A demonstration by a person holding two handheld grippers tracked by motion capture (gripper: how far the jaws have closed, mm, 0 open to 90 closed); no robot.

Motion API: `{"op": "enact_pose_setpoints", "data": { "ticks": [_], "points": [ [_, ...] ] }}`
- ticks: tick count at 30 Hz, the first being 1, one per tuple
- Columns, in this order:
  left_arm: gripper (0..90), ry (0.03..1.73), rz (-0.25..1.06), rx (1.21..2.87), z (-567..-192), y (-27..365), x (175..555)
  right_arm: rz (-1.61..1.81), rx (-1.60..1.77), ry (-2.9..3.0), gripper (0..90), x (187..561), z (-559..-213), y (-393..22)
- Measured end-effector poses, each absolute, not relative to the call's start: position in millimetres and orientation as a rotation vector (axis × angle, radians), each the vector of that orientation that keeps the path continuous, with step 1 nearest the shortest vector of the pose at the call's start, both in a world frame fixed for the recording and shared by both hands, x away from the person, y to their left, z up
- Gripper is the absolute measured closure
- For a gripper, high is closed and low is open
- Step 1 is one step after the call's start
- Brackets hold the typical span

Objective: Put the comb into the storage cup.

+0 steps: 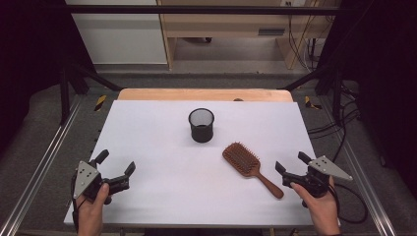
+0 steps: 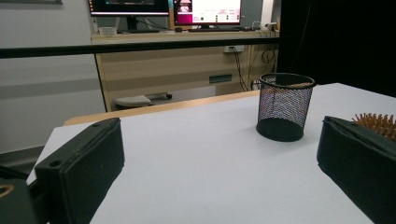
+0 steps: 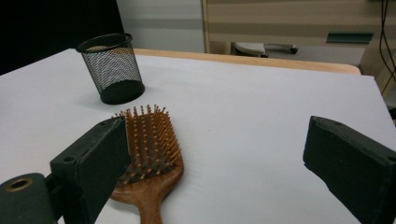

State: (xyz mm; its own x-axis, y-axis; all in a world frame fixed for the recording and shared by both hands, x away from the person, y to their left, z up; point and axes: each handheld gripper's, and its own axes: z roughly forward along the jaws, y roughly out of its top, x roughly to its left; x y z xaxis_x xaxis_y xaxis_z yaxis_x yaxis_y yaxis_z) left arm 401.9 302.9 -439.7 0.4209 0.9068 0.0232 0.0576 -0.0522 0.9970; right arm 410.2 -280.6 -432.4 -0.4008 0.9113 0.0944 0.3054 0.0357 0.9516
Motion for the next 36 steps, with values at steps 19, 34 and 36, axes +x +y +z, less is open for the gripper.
{"op": "enact_pose_setpoints", "data": {
  "ticks": [19, 34, 36],
  "points": [
    [1.4, 0.916, 0.869, 1.45, -439, 306, 399, 1.208, 1.255, 2.118, 8.3, 415, -419, -257],
    [1.5, 0.913, 0.871, 1.455, -439, 306, 398, 0.976, 1.22, 2.334, 9.6, 424, -430, -235],
    [1.6, 0.913, 0.871, 1.456, -439, 306, 398, 0.951, 1.217, 2.351, 9.9, 425, -432, -233]
  ]
}}
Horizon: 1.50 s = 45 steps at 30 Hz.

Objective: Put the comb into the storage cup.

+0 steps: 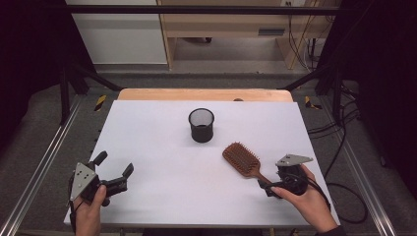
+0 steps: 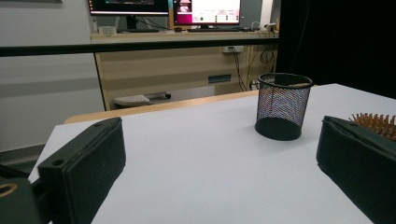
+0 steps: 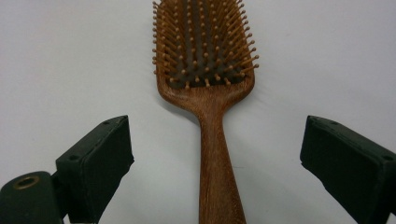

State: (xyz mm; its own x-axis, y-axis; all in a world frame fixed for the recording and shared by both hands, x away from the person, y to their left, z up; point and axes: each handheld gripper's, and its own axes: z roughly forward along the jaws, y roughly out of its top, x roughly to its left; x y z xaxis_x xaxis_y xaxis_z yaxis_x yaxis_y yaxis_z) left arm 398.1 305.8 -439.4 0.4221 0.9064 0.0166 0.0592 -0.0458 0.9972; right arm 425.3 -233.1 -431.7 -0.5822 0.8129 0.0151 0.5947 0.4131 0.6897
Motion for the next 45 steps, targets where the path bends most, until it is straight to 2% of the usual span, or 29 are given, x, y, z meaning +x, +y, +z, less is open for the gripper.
{"op": "enact_pose_setpoints", "data": {
  "ticks": [36, 45],
  "points": [
    [1.5, 0.902, 0.879, 1.478, -440, 305, 398, 0.758, 1.241, 2.503, 10.9, 446, -457, -212],
    [1.5, 0.9, 0.879, 1.481, -440, 305, 398, 0.717, 1.212, 2.562, 19.3, 459, -452, -207]
  ]
}}
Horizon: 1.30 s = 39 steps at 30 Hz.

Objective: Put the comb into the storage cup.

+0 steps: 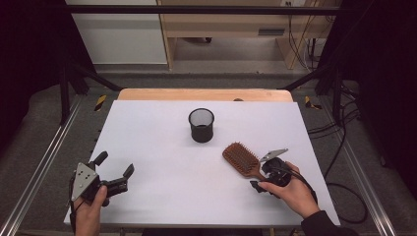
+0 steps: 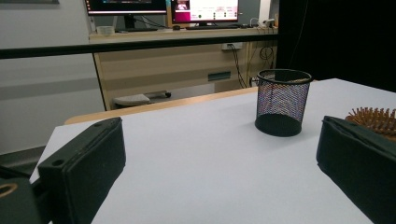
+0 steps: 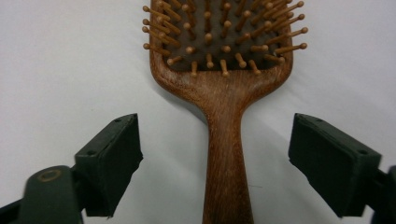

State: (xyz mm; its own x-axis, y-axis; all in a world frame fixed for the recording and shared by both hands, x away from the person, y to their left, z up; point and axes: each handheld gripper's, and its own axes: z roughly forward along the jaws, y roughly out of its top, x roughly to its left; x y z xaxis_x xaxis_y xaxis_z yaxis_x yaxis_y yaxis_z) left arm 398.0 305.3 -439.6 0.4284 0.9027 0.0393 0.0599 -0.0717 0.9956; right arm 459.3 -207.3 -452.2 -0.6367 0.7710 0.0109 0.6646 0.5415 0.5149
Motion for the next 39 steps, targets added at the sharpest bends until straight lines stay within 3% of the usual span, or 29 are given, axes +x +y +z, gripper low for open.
{"op": "enact_pose_setpoints", "data": {
  "ticks": [10, 17, 39],
  "points": [
    [1.5, 0.894, 0.89, 1.495, -440, 304, 399, 0.666, 1.208, 2.602, 41.5, 467, -449, -204],
    [1.5, 0.89, 0.888, 1.498, -440, 303, 399, 0.626, 1.214, 2.624, 52.1, 470, -453, -202],
    [1.5, 0.888, 0.887, 1.501, -440, 302, 399, 0.565, 1.237, 2.632, 66.1, 472, -454, -200]
  ]
}}
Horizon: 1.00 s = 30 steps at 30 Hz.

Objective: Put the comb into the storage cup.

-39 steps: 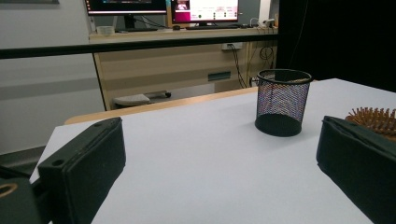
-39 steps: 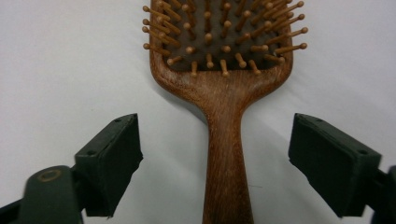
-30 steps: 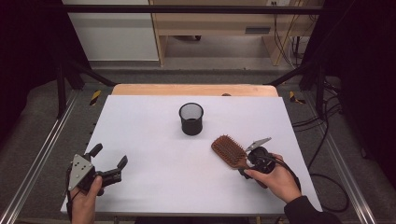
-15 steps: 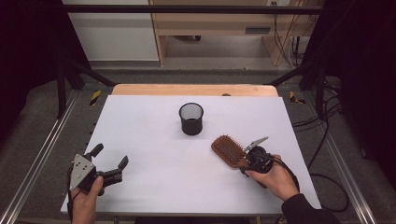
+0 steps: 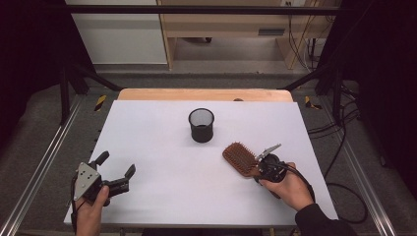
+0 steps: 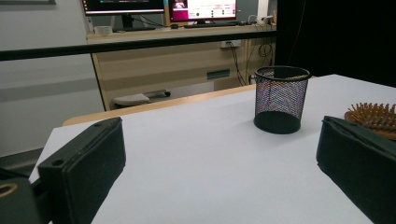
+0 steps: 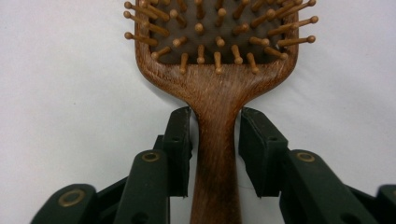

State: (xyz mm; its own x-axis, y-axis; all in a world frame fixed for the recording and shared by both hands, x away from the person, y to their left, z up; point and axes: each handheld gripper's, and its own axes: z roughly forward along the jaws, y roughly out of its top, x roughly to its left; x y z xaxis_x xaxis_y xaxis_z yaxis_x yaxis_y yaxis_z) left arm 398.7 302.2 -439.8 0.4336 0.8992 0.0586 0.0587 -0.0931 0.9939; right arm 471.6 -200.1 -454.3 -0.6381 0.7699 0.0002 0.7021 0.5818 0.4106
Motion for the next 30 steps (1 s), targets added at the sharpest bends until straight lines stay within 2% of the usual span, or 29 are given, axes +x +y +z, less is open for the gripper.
{"op": "enact_pose_setpoints", "data": {
  "ticks": [10, 30],
  "points": [
    [1.6, 0.882, 0.884, 1.506, -439.9, 300.8, 399.0, 0.501, 1.247, 2.671, 72.6, 477.6, -452.6, -196.4],
    [1.6, 0.887, 0.886, 1.493, -438.4, 302.6, 398.3, 0.587, 1.203, 2.628, 73.3, 470.0, -447.8, -204.6]
  ]
}}
